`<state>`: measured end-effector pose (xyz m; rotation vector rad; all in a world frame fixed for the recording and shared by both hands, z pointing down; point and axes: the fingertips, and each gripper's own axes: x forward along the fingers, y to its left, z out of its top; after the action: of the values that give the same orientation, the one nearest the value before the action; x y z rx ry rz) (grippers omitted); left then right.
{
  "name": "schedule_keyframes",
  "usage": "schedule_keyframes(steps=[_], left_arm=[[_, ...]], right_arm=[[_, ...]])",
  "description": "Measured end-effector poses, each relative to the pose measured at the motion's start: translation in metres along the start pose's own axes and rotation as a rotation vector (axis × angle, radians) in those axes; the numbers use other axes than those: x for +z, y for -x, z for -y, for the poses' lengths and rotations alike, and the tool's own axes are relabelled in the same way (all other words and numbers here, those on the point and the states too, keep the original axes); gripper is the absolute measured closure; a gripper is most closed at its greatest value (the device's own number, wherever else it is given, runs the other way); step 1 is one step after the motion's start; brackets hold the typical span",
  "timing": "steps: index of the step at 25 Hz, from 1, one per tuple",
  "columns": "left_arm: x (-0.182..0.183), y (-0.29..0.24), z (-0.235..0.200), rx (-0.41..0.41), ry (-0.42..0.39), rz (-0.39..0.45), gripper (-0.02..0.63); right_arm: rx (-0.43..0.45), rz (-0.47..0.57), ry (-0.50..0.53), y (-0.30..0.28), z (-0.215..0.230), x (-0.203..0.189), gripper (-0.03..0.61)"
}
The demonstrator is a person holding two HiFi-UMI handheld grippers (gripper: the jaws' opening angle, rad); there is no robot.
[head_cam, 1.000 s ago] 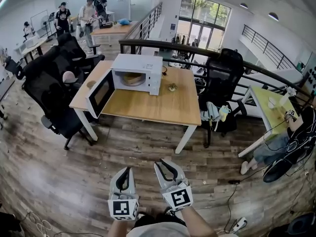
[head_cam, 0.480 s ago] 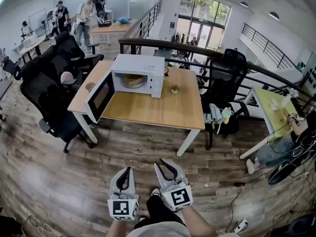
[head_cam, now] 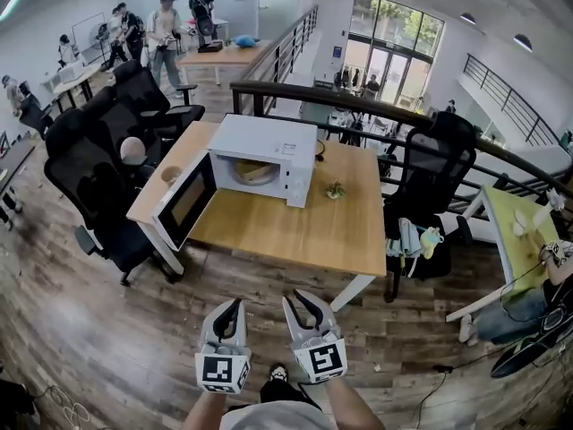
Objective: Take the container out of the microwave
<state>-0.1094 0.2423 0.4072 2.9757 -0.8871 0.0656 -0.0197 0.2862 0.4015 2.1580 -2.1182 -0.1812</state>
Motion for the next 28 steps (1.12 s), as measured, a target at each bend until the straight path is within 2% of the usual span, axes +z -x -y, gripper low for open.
schedule_keyframes(steps=[8,16,22,28], left_arm=[[-0.001,-0.06,-0.02,0.054,-0.003,-0.011,0.611],[-0.013,-0.11,-0.061,0.089,0.025,-0.026,0.611],[-0.018,-0.165,-0.115,0.083,0.036,-0.027,0.611],[-0.031,-0.239,-0.168,0.034,0.04,-0.055,0.611]], right_arm=[[0.025,-0.017,0.016,-0.045,0.048,-0.021,0.488],[0.053,-0.058,0.031,-0.106,0.068,-0.039,0.485],[0.087,-0.11,0.106,-0.178,0.069,-0.053,0.483],[0.085,-0.16,0.134,-0.268,0.086,-0.073,0.48]])
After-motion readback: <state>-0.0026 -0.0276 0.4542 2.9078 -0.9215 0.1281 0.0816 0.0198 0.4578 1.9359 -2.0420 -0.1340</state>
